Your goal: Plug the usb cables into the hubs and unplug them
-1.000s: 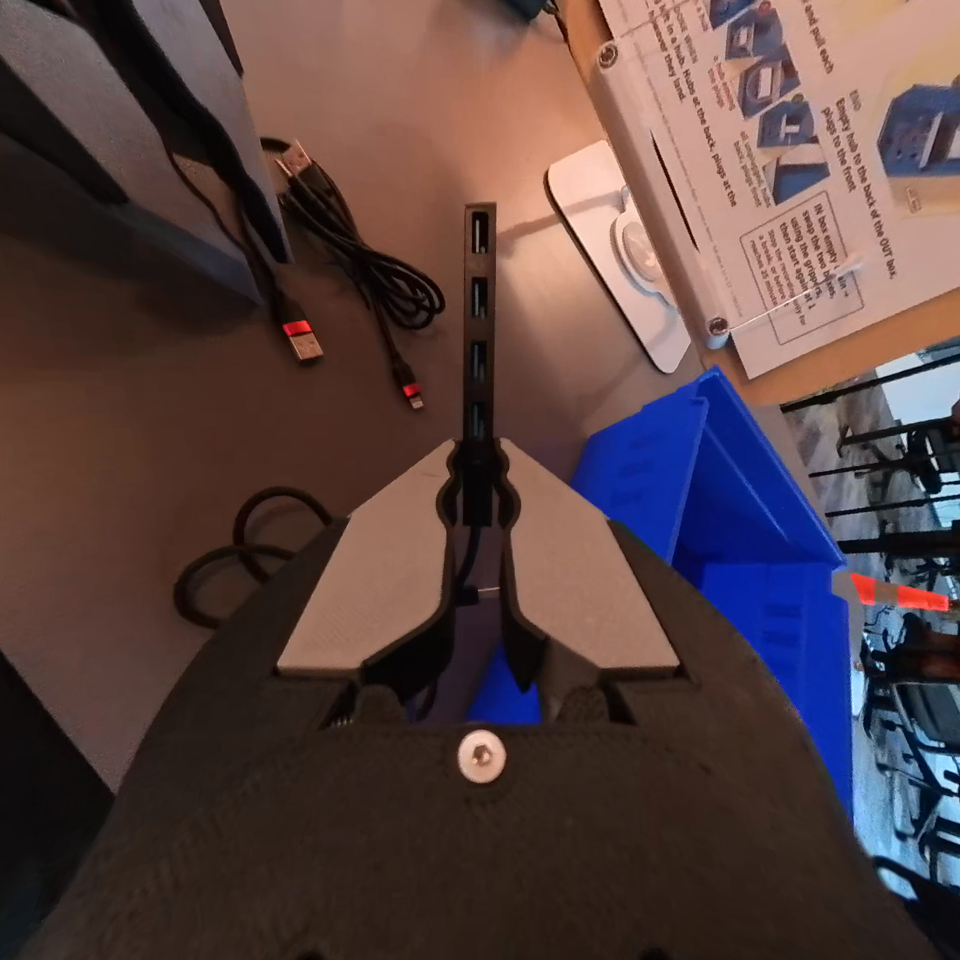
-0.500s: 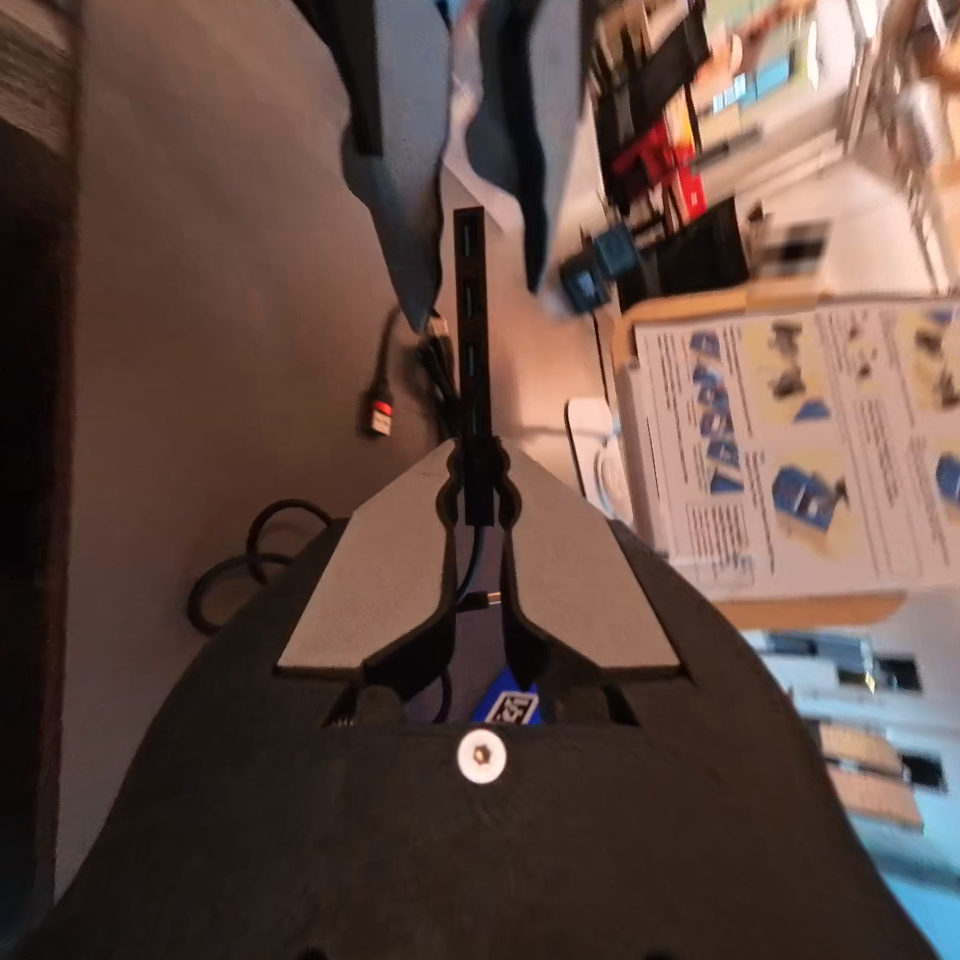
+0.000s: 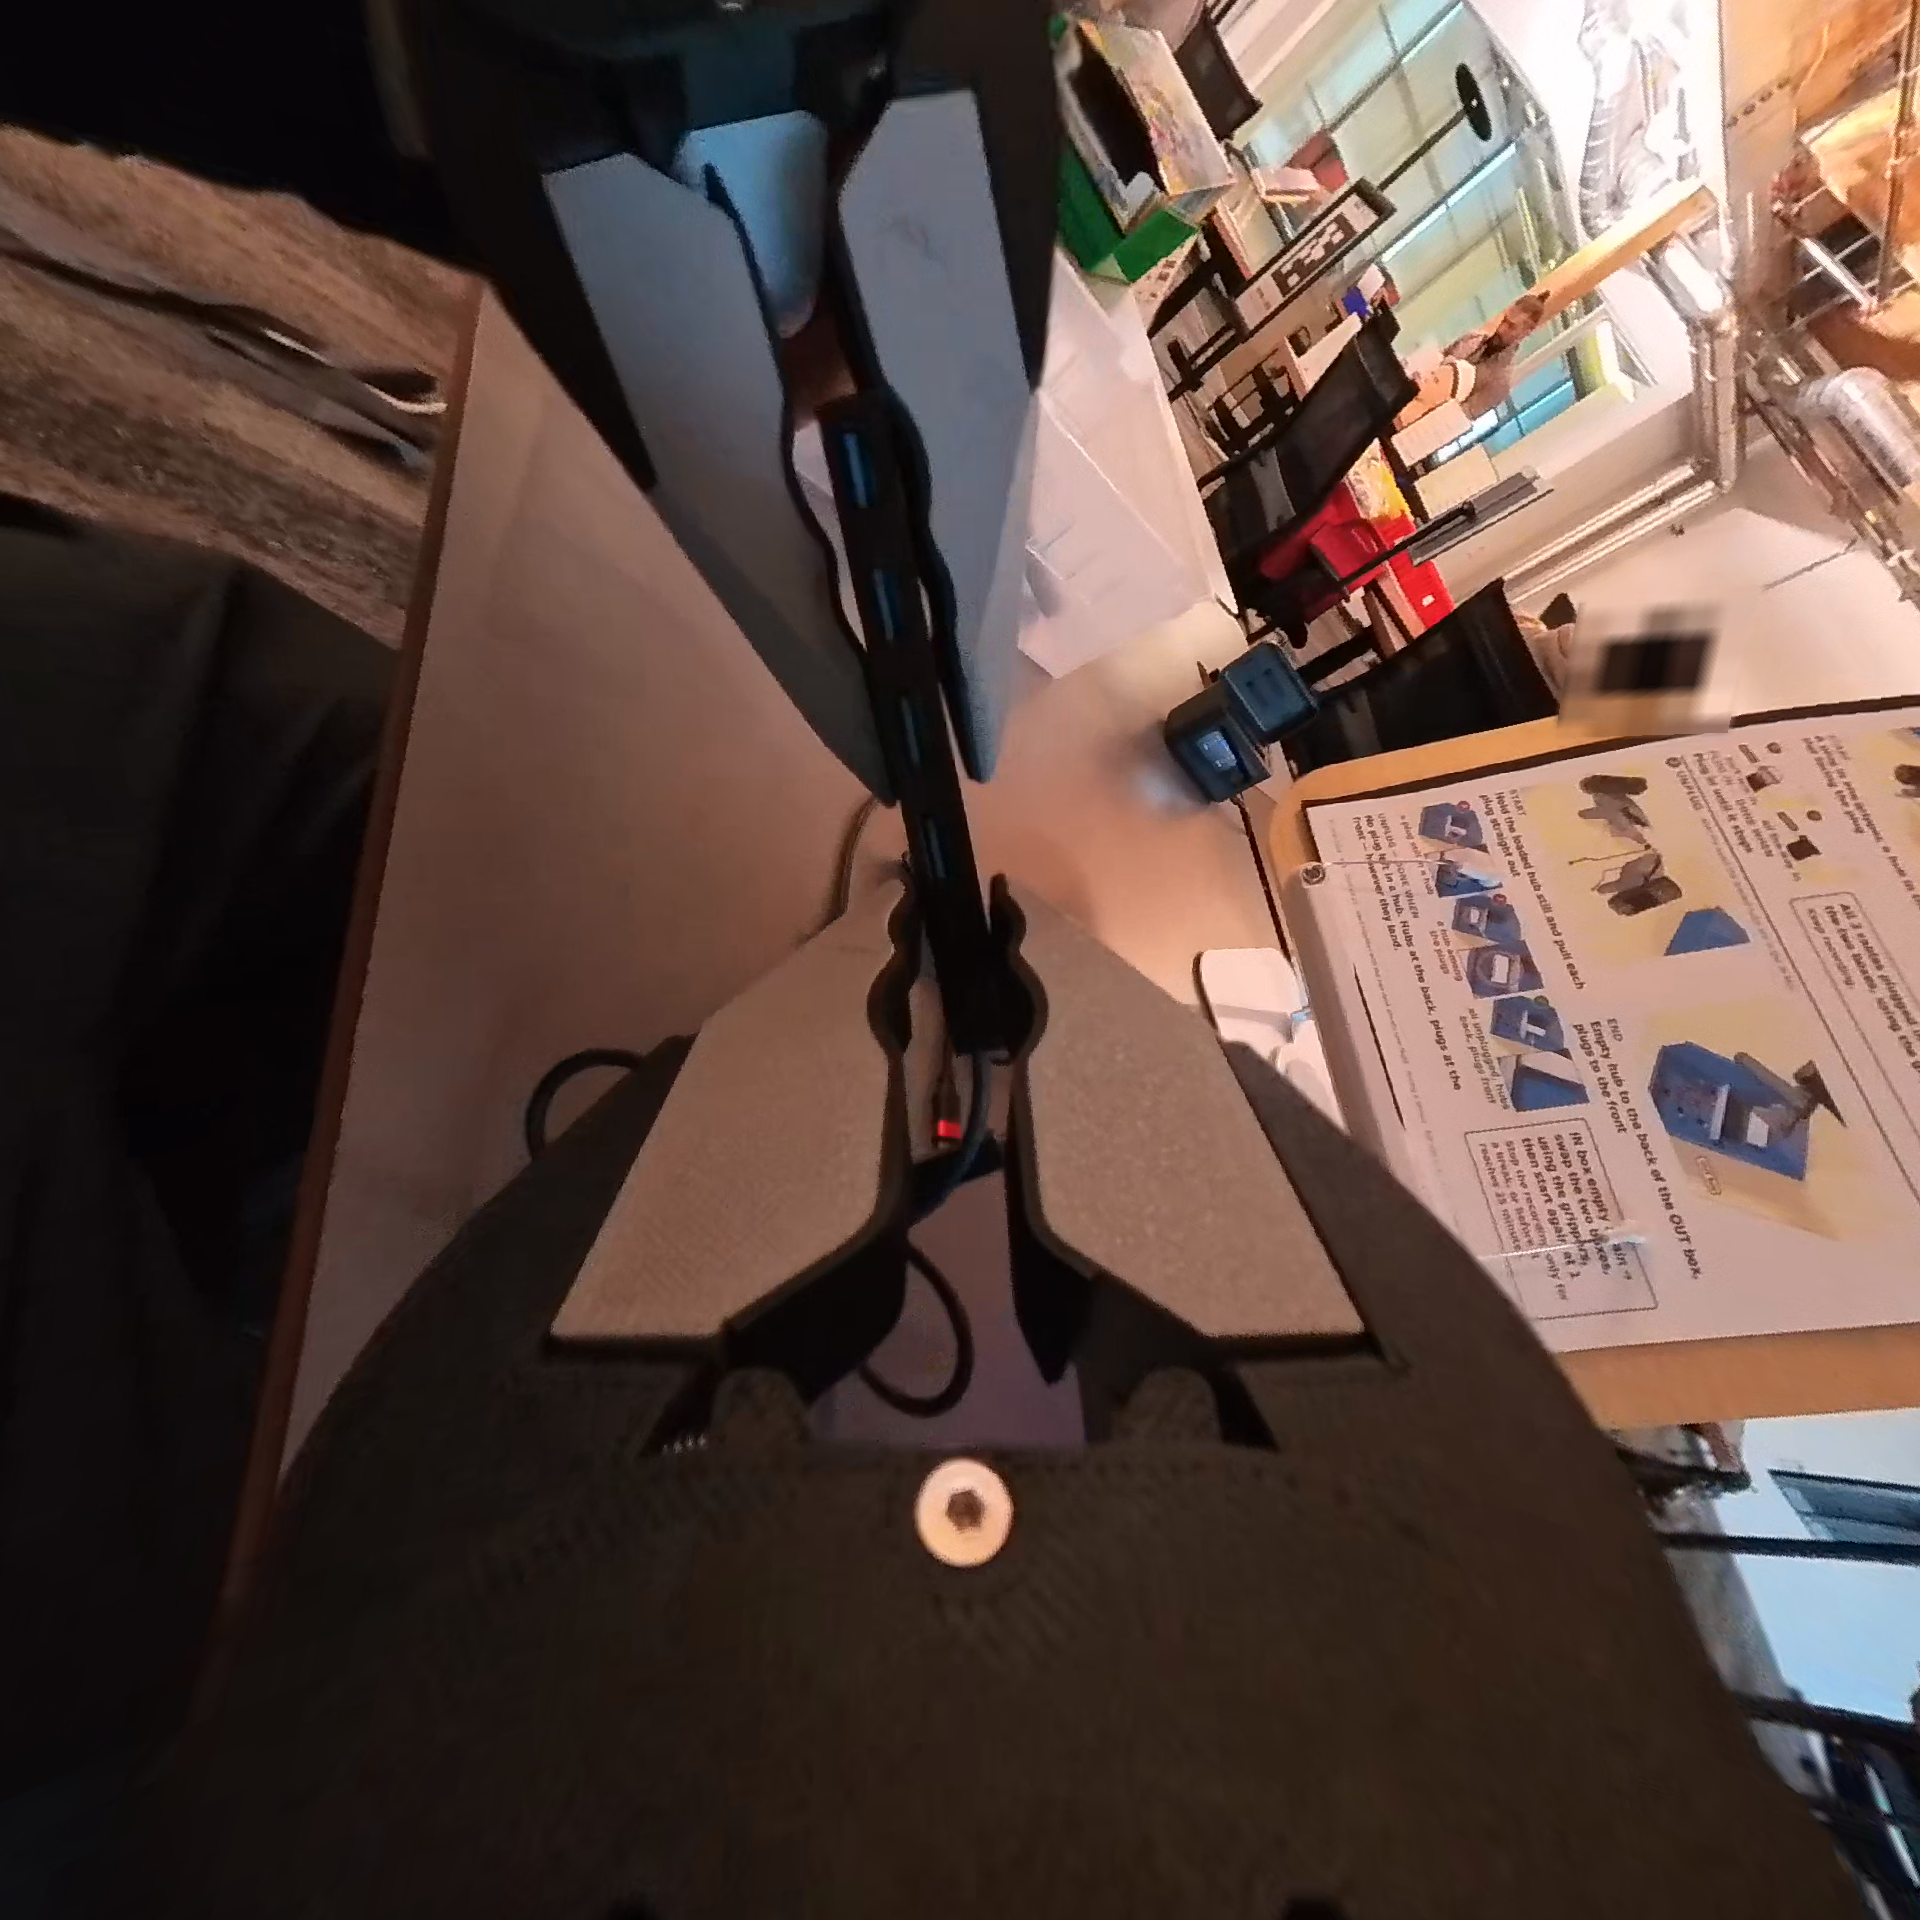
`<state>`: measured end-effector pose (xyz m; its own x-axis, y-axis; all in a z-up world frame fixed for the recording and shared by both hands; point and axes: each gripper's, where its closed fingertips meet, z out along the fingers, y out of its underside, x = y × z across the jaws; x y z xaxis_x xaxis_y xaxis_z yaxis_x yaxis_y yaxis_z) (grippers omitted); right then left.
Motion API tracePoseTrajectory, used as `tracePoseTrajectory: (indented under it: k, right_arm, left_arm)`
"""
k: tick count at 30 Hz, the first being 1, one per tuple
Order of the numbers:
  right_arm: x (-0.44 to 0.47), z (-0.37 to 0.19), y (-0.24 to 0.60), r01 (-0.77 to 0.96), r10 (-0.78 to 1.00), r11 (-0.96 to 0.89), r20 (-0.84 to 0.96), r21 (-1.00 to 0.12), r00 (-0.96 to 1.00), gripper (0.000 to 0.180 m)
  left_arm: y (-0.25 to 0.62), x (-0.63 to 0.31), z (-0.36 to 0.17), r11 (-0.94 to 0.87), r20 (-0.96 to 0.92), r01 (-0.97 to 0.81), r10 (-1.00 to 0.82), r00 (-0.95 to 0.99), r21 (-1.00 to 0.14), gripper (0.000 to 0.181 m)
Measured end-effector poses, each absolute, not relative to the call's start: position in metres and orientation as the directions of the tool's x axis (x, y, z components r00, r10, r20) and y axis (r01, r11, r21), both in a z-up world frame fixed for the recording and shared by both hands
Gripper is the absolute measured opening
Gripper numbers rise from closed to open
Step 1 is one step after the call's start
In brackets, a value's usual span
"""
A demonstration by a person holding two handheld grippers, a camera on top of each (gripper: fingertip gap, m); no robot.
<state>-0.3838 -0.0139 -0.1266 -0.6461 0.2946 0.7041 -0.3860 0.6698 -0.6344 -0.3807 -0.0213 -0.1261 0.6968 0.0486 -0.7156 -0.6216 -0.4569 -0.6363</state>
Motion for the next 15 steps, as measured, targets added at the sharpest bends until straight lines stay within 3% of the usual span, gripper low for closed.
tracePoseTrajectory:
  k: [6,9,12,15]
  right_arm:
    - [-0.378,-0.113,-0.021,-0.391,0.334,0.588,0.653,-0.708,-0.680,0.011]
    - [-0.378,-0.097,-0.027,-0.388,0.411,0.526,0.626,-0.757,-0.663,0.015]
    - [-0.382,-0.084,-0.021,-0.281,0.506,0.479,0.523,-0.832,-0.686,0.019]
    - [-0.389,-0.081,-0.004,-0.136,0.582,0.379,0.350,-0.915,-0.733,0.021]
  left_arm:
    - [-0.026,-0.373,-0.115,-0.437,-0.740,-0.652,0.048,0.671,-0.620,0.008]
    - [-0.036,-0.371,-0.101,-0.475,-0.816,-0.701,0.066,0.574,-0.531,0.008]
    - [-0.065,-0.383,-0.095,-0.588,-0.856,-0.686,0.020,0.517,-0.429,0.008]
    - [-0.106,-0.389,-0.100,-0.661,-0.837,-0.635,-0.019,0.547,-0.400,0.008]
